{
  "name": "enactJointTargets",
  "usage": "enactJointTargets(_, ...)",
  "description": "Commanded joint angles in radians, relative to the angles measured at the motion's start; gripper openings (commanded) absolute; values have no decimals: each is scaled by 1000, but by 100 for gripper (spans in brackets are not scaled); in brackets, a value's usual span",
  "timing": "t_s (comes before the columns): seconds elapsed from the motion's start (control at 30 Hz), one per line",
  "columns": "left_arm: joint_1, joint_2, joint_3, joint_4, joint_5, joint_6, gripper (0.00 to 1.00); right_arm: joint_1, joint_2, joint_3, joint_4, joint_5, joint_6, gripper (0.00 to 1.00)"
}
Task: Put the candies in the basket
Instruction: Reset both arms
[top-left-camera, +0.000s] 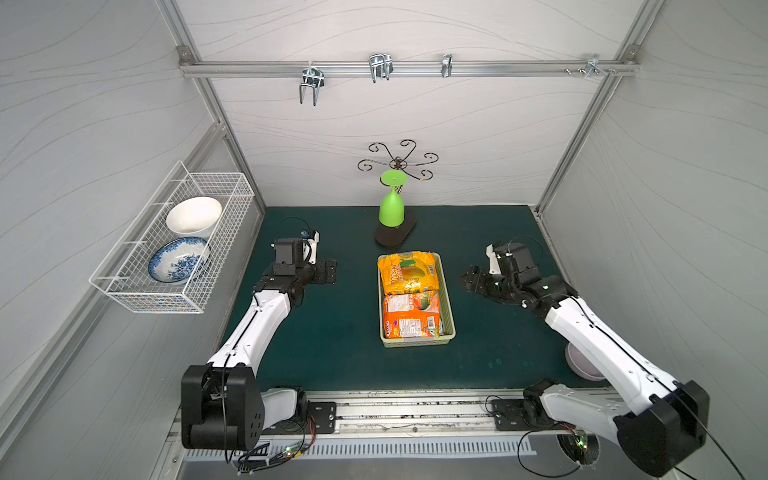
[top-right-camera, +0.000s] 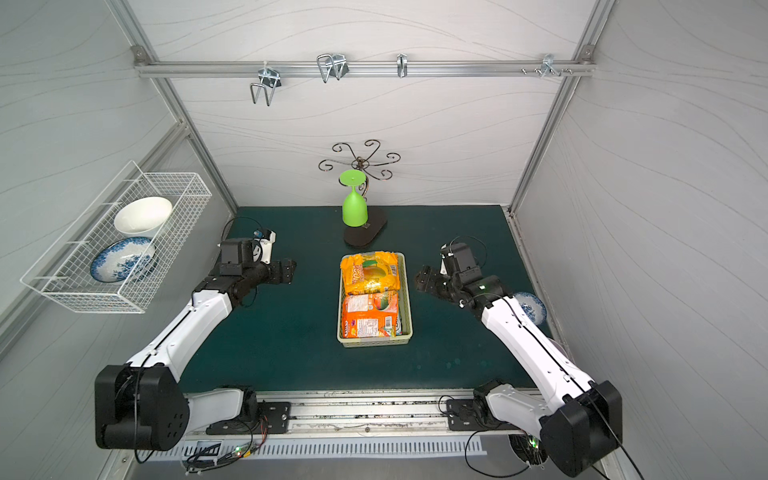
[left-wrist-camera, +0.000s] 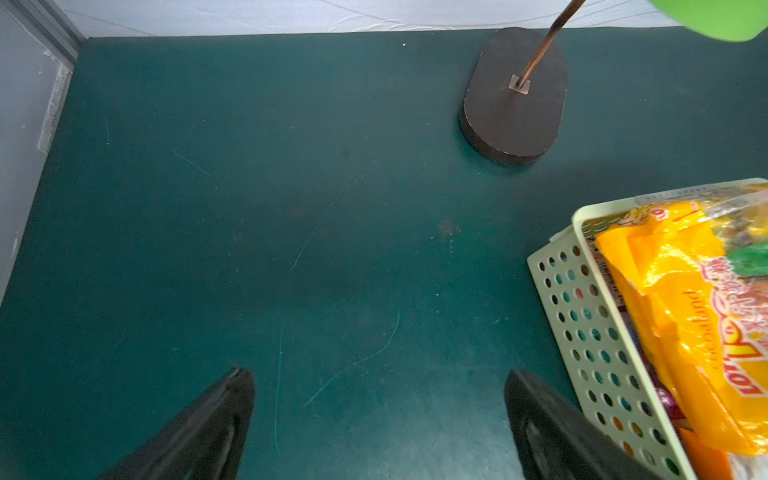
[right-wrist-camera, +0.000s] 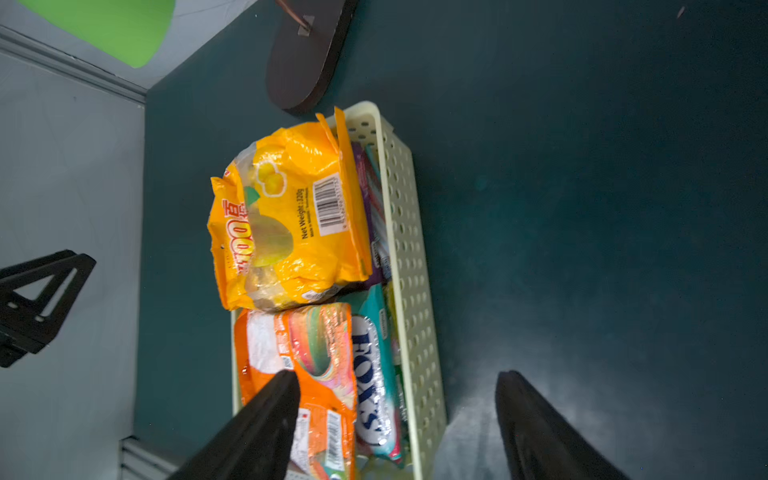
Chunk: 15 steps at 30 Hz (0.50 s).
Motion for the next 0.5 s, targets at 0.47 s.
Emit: enactJointTargets(0.47,18,163,-335,787,6,-2,99,-180,-130,-197,329,188,-545,99)
